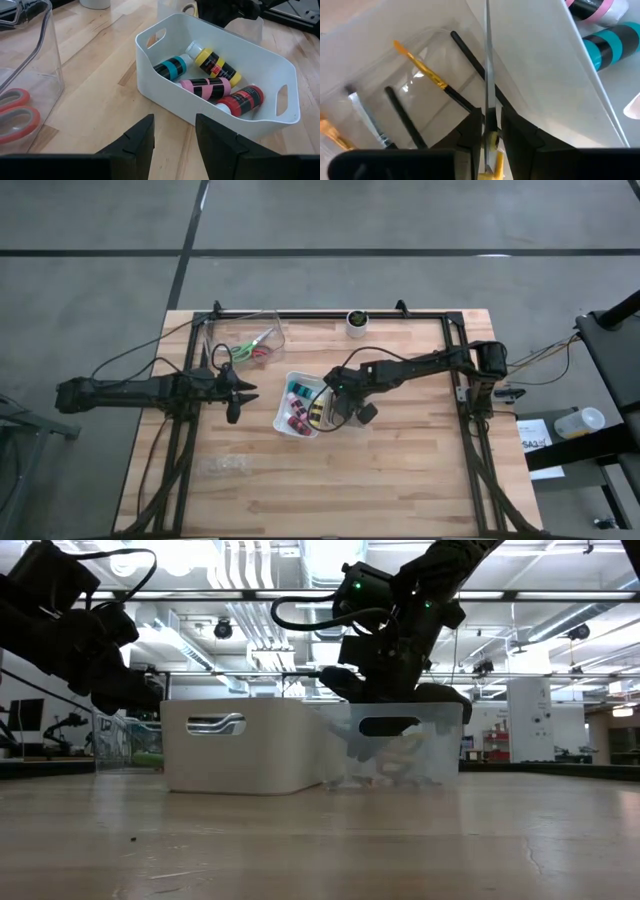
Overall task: Pick & Place Paint Supplies
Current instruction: Put the yellow scissors into the top transparent bin
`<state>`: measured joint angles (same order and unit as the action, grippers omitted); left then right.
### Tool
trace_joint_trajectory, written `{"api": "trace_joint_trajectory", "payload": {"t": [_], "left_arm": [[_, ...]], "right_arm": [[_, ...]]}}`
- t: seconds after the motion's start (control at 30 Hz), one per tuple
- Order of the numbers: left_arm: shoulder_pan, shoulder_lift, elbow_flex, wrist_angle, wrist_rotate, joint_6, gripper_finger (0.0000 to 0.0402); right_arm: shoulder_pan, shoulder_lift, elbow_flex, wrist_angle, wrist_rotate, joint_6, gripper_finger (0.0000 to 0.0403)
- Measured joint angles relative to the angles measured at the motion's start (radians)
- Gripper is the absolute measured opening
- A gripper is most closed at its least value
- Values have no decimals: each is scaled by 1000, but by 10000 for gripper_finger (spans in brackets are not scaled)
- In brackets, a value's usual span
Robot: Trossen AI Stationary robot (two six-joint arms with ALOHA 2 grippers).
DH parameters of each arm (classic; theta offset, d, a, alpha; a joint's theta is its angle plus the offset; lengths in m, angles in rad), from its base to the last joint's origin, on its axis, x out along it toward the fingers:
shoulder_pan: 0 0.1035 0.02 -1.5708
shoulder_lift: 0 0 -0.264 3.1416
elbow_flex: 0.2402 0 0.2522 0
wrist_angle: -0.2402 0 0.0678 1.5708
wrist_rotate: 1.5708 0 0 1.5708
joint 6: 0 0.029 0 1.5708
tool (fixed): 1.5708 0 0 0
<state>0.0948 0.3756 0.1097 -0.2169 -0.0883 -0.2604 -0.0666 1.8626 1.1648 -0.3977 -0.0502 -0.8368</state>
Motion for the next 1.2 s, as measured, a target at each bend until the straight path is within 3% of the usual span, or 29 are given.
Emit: {"api": "trace_joint_trajectory", "payload": {"t": [0.83,1.07,1.2], "left_arm": [[0,0,0,1,0,0,150],[0,0,0,1,0,0,150],[0,0,0,1,0,0,150]], "right_arm": [[1,-2,0,9,17,0,64],[1,-4,0,9,27,0,23],[1,-4,0,9,28,0,31]]}}
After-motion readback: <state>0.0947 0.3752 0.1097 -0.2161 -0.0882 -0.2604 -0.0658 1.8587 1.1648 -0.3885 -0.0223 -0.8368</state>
